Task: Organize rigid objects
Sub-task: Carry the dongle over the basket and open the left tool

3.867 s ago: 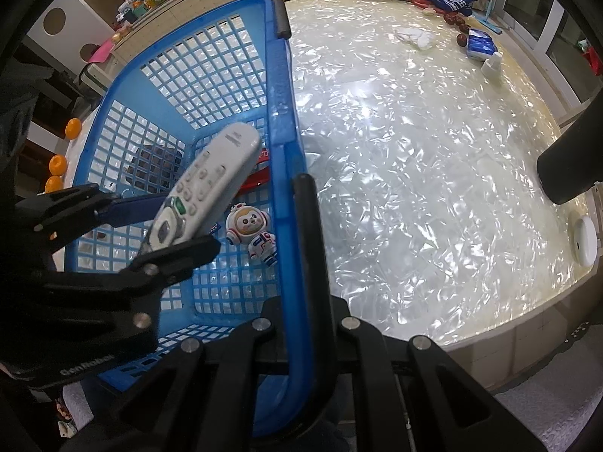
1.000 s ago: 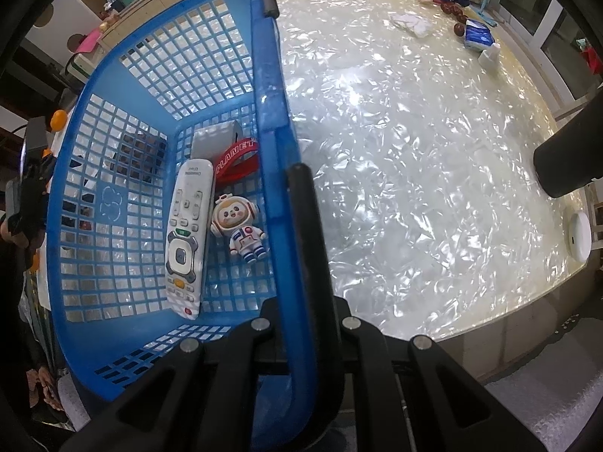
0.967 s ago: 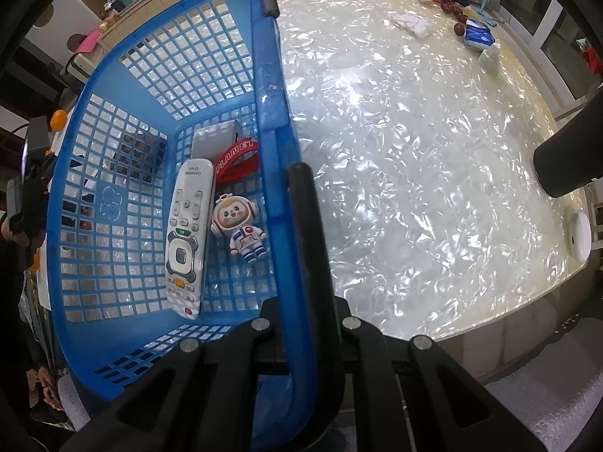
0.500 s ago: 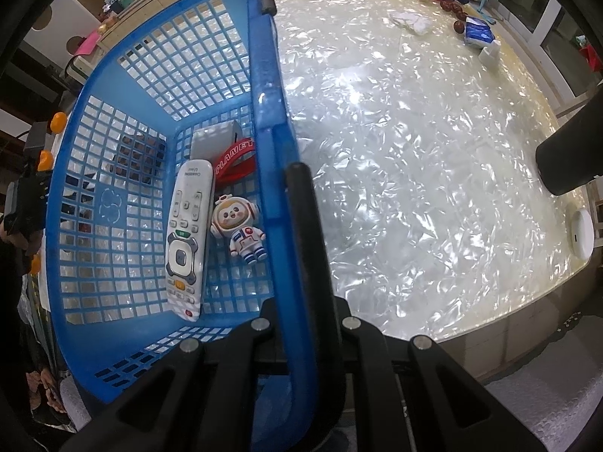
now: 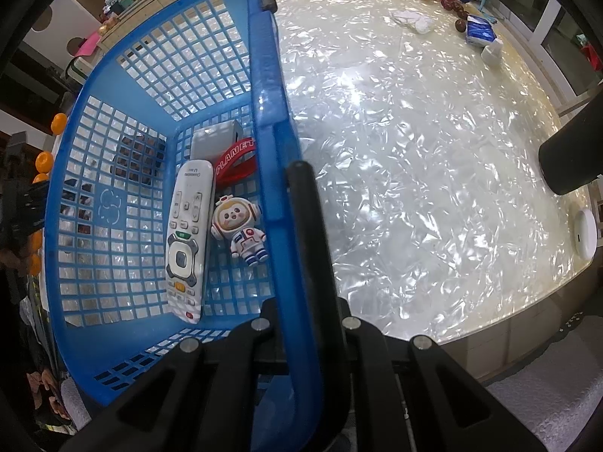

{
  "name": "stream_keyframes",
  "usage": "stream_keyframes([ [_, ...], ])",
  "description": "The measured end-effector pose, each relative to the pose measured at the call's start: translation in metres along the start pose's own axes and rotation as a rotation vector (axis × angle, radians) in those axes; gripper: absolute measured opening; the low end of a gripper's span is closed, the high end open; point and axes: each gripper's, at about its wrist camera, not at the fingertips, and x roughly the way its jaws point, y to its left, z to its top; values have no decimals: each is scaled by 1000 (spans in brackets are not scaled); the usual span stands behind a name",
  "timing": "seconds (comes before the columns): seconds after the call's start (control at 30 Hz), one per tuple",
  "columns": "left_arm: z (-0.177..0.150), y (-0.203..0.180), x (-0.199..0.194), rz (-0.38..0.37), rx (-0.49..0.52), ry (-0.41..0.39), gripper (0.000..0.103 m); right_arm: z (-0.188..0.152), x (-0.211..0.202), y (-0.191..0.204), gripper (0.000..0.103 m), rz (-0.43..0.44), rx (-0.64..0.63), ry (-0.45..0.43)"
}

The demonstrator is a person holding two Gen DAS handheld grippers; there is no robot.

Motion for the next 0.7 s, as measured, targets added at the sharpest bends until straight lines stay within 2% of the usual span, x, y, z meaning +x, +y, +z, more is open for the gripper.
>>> stream_keyframes([
  [0.23,17,-22,-59,-5,18,-91,33,1,0,0,8,-12,-1,-1],
  [0.5,31,-77,-133,-42,116,-267,33,-1,-2,-1,8,2,0,-8],
  [0.7,43,-113,-158,-88,197,-325,33,-2,-3,-1,8,5,-4,-11],
])
